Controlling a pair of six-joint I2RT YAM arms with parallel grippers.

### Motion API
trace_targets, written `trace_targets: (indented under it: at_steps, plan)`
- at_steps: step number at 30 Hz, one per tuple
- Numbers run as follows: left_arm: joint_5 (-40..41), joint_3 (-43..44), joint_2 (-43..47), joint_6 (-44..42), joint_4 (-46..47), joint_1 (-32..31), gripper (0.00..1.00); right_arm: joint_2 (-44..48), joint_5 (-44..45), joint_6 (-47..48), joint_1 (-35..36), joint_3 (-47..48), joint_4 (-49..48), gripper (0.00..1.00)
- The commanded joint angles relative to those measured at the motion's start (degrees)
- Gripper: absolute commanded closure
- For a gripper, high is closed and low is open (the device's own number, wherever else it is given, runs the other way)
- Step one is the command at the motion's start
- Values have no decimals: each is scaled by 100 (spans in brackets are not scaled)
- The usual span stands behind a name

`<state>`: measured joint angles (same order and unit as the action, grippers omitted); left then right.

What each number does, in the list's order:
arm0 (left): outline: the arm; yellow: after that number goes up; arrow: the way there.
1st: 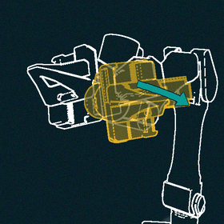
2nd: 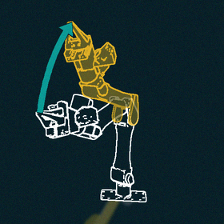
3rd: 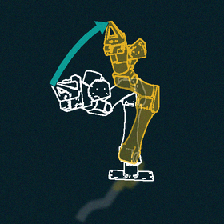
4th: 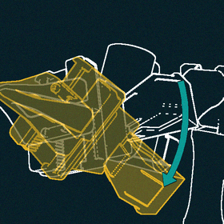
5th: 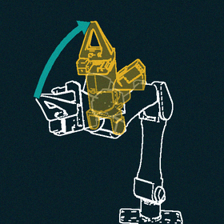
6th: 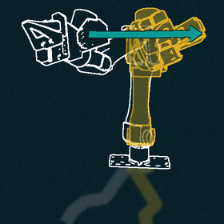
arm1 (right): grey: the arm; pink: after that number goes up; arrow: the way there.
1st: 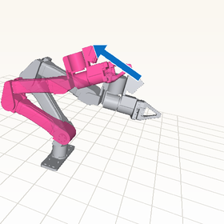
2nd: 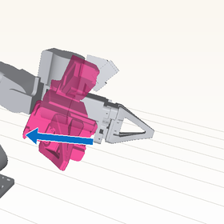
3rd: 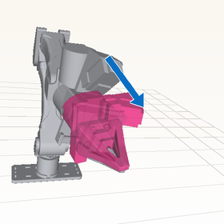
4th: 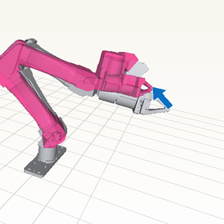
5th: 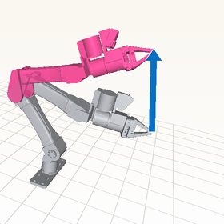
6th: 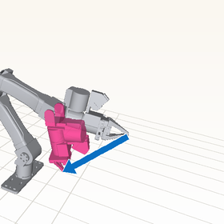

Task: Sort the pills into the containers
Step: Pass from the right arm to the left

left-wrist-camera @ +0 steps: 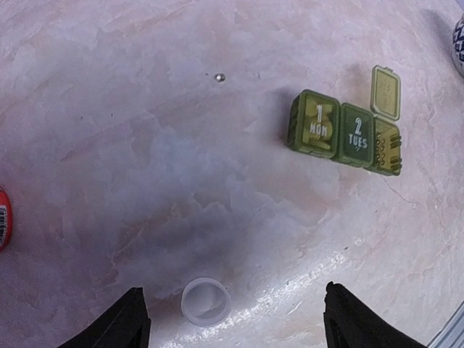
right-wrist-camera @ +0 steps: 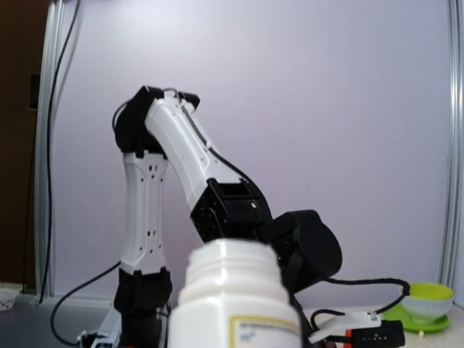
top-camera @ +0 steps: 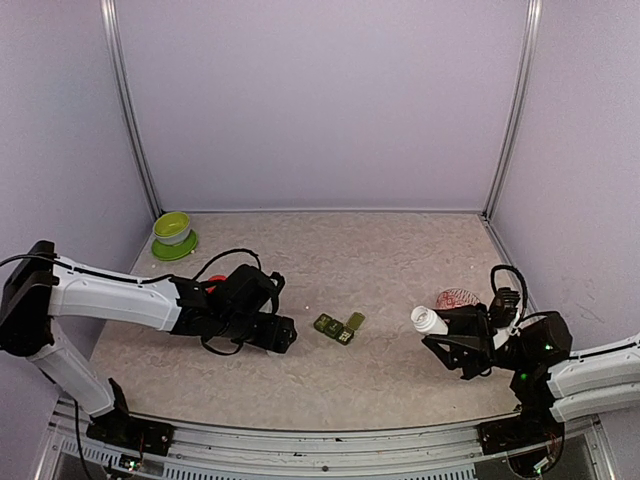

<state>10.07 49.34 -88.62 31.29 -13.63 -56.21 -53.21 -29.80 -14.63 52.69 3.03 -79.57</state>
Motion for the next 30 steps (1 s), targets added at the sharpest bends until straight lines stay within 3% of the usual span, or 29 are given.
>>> trace_targets:
  at_steps: [1,9,13,19,25,30]
  plan:
    - [139,-100,-153,71,-204,-108,21,149,10,44,-46,-71,589,74]
    - [151,-94,-327,53,-288,-161,35,49,36,28,-47,-74,662,74]
    - [208,-214,-272,84,-218,-147,36,-46,23,17,-41,-80,659,74]
    - [-170,-445,362,-68,546,-275,24,-410,-305,-47,-48,-75,339,74]
    - [-1538,-467,1552,-470,1912,-497,15,-813,-541,-126,-43,-16,92,74]
    - [-2010,152,1399,-666,2081,-864,13,-1067,-557,-190,-32,46,27,74]
